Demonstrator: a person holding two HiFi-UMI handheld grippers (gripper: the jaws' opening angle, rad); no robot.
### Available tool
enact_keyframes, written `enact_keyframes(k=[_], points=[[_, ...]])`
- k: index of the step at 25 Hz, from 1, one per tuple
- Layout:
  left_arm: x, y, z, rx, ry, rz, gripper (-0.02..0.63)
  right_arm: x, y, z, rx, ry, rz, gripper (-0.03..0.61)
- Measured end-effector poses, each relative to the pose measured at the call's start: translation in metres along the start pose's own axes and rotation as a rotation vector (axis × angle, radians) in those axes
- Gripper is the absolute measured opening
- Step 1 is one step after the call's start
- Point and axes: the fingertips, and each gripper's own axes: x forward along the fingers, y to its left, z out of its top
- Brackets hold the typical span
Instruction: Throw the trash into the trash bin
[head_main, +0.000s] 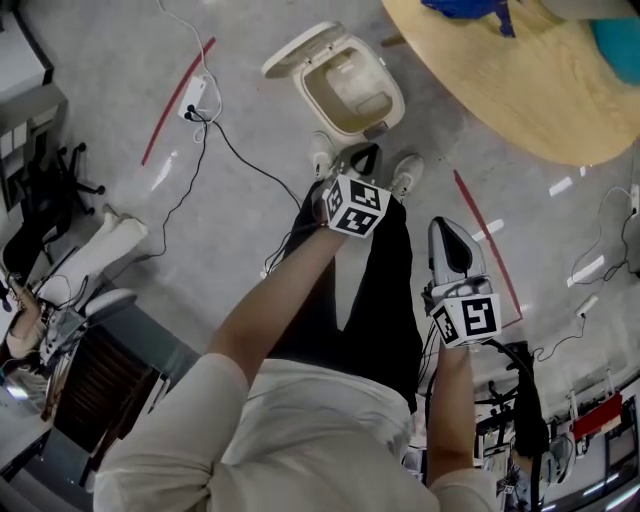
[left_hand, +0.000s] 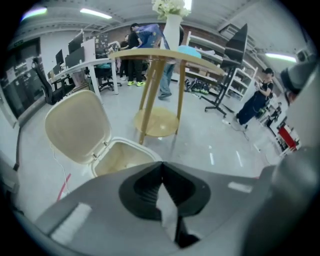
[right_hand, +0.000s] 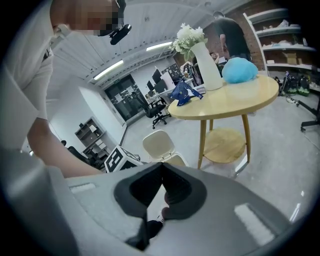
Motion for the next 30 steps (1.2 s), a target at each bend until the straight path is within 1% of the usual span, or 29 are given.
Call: enact_keyframes(k=[5, 10, 14, 20, 23, 26, 30], points=[[-0.023, -0.001, 0.013, -0.004, -0.024, -0.003, 0.003, -0.008, 0.009, 0.007, -0.016, -0.008, 0.001, 0.000], [-0.063, -0.012, 0.024, -0.012, -0.042, -0.011, 0.003, -0.026, 0.020, 0.015, -0.030, -0.019, 0.000, 0.000], [-0.090, -0.013, 0.037, 0.001, -0.062, -0.016, 0.003, -0.031, 0.027, 0.029, -0.045, -0.034, 0.000, 0.000], [-0.135, -0.019, 0.045, 0.012, -0.075, -0.035, 0.003, -0.047, 0.046, 0.050, -0.059, -0.049, 0.007, 0.000], [-0.153, -0.017, 0.052, -0.005, -0.083, -0.032, 0.003, -0.053, 0.053, 0.059, -0.068, -0.045, 0.010, 0.000], [-0.168, -0.019, 0.061, -0.032, -0.109, -0.018, 0.003, -0.061, 0.057, 0.061, -0.086, -0.041, 0.005, 0.000], [-0.195, -0.035, 0.064, -0.023, -0.137, -0.019, 0.003, -0.083, 0.068, 0.057, -0.106, -0.046, 0.008, 0.000]])
